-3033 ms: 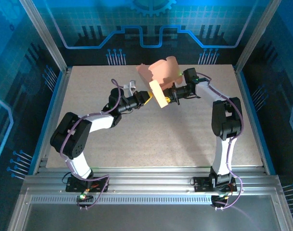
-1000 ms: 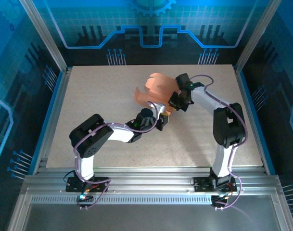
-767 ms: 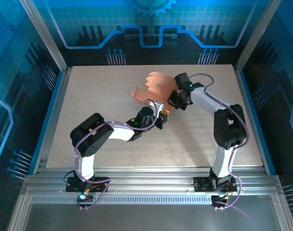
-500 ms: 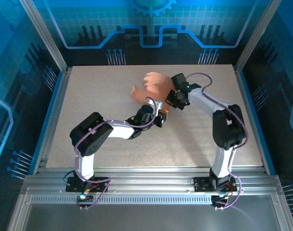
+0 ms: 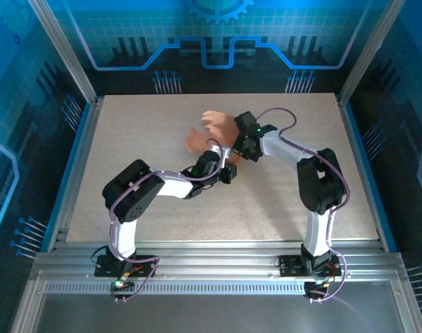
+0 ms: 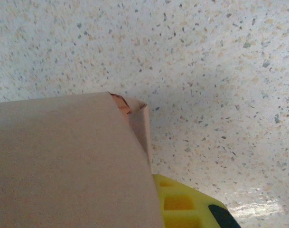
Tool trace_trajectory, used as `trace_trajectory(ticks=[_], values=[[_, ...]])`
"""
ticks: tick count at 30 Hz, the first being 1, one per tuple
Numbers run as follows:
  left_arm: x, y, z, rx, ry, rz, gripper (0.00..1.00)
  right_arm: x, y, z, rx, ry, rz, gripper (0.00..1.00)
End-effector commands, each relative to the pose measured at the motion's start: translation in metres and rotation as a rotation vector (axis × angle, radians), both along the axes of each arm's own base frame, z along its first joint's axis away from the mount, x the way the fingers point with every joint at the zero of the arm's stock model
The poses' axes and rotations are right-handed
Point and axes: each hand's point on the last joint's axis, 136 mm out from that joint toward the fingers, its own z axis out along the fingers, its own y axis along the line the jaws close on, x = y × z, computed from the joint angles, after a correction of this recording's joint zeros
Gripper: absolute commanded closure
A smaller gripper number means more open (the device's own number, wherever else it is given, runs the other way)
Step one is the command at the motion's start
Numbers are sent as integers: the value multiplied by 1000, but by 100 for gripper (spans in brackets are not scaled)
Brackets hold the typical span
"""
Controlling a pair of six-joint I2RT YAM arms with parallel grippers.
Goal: Fold the paper box
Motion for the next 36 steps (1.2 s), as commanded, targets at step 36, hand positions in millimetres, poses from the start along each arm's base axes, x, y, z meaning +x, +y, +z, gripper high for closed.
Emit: trace_trajectory(ticks=[36], values=[[-29, 108, 112, -75, -85, 143, 71, -16, -53, -36, -185, 174, 413, 81]])
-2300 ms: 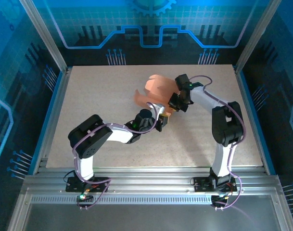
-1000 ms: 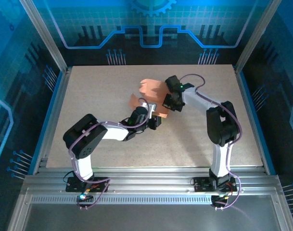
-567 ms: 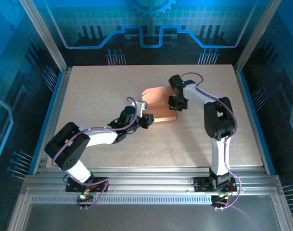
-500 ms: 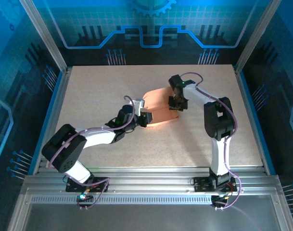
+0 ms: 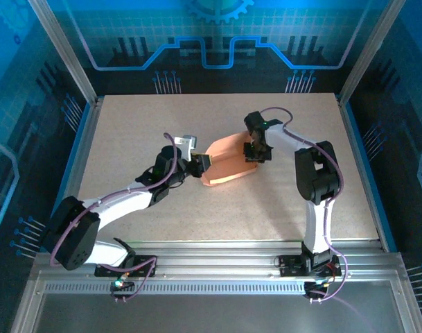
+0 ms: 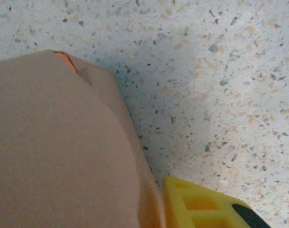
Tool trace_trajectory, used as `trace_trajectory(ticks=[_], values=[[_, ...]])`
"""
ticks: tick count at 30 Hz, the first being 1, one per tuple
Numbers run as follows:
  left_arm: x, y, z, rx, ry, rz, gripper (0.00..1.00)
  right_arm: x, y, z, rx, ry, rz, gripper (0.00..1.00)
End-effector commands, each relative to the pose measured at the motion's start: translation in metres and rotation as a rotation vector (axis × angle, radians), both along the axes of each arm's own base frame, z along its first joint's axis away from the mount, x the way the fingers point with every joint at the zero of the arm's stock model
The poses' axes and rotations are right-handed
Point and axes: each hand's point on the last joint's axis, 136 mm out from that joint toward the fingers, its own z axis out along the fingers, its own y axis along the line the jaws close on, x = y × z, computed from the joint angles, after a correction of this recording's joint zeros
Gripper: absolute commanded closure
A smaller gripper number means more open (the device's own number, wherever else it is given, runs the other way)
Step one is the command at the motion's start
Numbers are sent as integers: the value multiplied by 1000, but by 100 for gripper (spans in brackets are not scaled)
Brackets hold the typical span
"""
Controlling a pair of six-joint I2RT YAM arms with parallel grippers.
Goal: Fold the paper box
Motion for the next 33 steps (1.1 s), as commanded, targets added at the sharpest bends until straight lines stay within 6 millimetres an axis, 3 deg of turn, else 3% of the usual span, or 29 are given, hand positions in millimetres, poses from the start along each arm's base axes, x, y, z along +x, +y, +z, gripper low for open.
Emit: trace_trajectory(ticks=[1, 4, 9, 12, 13, 15, 17, 20, 25, 29, 33], values=[[2, 6, 4, 23, -5, 3, 71, -4, -6, 3, 5, -4, 26, 83], [2, 4, 4, 27, 2, -6, 70, -3, -8, 3, -3, -15, 43, 86], [4, 2, 2, 40, 19, -11, 67, -1, 0, 9, 62, -56, 88, 77], [11, -1, 6, 119, 16, -38, 59, 0, 4, 11, 99, -77, 107, 76], [14, -1, 6, 162, 8, -47, 56, 0, 4, 12, 107, -82, 111, 77], [22, -2, 4, 284, -23, -97, 39, 0, 8, 12, 135, -89, 132, 79], [28, -7, -1, 398, -51, -200, 16, 0, 13, 12, 169, -88, 156, 80], [41, -11, -9, 466, -61, -302, 4, -1, 19, 12, 197, -81, 199, 80], [65, -18, -26, 536, 13, -383, 11, -5, 22, 9, 215, -65, 241, 81], [85, -15, -36, 548, 79, -368, 32, -8, 22, 5, 212, -54, 267, 81], [98, -16, -27, 506, 84, -337, 49, -8, 21, 0, 209, -45, 273, 81]])
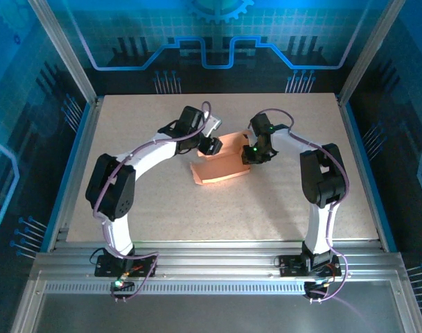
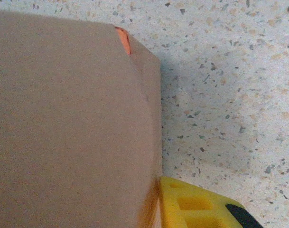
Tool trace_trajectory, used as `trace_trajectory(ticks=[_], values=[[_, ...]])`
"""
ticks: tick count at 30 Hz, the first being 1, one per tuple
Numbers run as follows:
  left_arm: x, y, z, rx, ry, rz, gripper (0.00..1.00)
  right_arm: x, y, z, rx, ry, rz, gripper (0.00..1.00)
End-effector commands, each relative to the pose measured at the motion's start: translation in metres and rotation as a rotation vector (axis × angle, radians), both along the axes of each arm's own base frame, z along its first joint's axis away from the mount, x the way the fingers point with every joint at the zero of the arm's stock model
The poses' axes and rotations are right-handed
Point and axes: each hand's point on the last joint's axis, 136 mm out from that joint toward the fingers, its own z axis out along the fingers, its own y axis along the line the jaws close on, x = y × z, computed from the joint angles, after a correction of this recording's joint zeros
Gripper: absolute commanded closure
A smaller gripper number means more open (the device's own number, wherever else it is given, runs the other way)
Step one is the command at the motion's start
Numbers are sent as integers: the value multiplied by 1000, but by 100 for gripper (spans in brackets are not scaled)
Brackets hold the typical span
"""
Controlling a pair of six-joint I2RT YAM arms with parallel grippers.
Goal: Fold the paper box
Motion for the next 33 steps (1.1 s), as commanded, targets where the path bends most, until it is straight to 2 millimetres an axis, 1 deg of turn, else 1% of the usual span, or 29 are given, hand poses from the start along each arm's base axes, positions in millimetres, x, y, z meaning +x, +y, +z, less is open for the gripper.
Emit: trace_trajectory(ticks=[1, 4, 7, 10, 14, 18, 19, 20, 23, 25, 28, 30, 33], values=[[3, 0, 13, -31, 29, -10, 55, -2, -4, -5, 8, 12, 20, 81], [-2, -4, 18, -61, 48, -39, 76, 0, -5, -3, 13, 2, 16, 80], [-11, -4, 18, -68, 86, -57, 87, 2, -8, -1, 14, -18, 7, 79], [-19, -2, 16, -63, 125, -65, 91, 4, -11, 0, 22, -33, -3, 79], [-19, 6, 17, -72, 163, -29, 92, 6, -14, 3, 29, -58, 1, 80], [-16, 12, 18, -131, 216, -4, 91, 3, -14, 4, 23, -73, 39, 87], [-16, 12, 18, -147, 230, 0, 90, 2, -14, 4, 17, -76, 48, 92], [-15, 12, 16, -163, 251, 8, 89, 1, -14, 5, 10, -79, 61, 94], [-14, 9, 12, -208, 321, 23, 86, -2, -18, 2, -54, -88, 93, 97], [-13, 6, 10, -240, 354, 28, 86, -2, -21, 1, -107, -91, 102, 98], [-12, 7, 10, -267, 371, 43, 86, -1, -24, 1, -150, -102, 96, 96], [-15, 5, 12, -271, 371, 21, 87, -2, -22, 3, -151, -101, 101, 87], [-20, 4, 10, -280, 385, 1, 90, -1, -11, 5, -111, -112, 122, 80]])
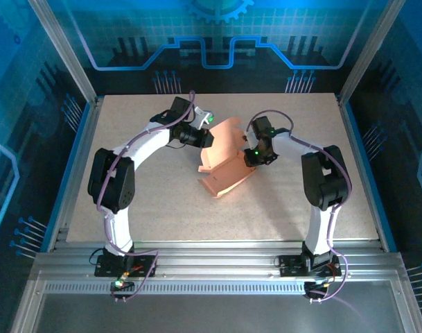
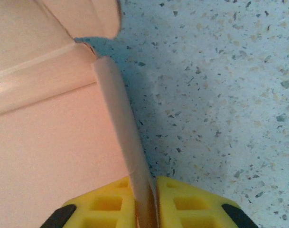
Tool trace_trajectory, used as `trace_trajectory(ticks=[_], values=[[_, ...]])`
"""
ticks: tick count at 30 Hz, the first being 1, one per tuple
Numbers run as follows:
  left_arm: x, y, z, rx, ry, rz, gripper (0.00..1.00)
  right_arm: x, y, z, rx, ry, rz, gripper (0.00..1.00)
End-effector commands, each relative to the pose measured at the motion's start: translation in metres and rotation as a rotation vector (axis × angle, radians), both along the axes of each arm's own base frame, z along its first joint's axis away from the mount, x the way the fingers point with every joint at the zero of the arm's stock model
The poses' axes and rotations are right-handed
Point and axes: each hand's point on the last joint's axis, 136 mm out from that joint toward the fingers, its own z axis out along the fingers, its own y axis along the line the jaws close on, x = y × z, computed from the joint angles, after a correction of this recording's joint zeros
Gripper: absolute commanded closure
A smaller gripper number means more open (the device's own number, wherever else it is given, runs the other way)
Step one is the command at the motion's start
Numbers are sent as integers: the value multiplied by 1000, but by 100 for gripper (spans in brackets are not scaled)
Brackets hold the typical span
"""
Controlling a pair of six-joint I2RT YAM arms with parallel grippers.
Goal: Fold the paper box
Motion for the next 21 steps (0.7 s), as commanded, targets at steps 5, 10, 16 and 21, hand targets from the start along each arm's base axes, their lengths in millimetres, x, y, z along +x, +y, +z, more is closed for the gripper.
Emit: trace_trajectory(ticks=[5, 10, 16, 21], values=[[-10, -2, -8, -38, 112, -18, 90, 5, 17, 13, 13, -26, 37, 78], [-10, -1, -13, -49, 129, -26, 90, 3, 27, 14, 40, -27, 98, 71], [-9, 1, -15, -49, 132, -19, 90, 7, 28, 8, 12, -5, 134, 74], [-7, 4, -15, -50, 135, -8, 90, 4, 33, 1, -21, 13, 177, 73]])
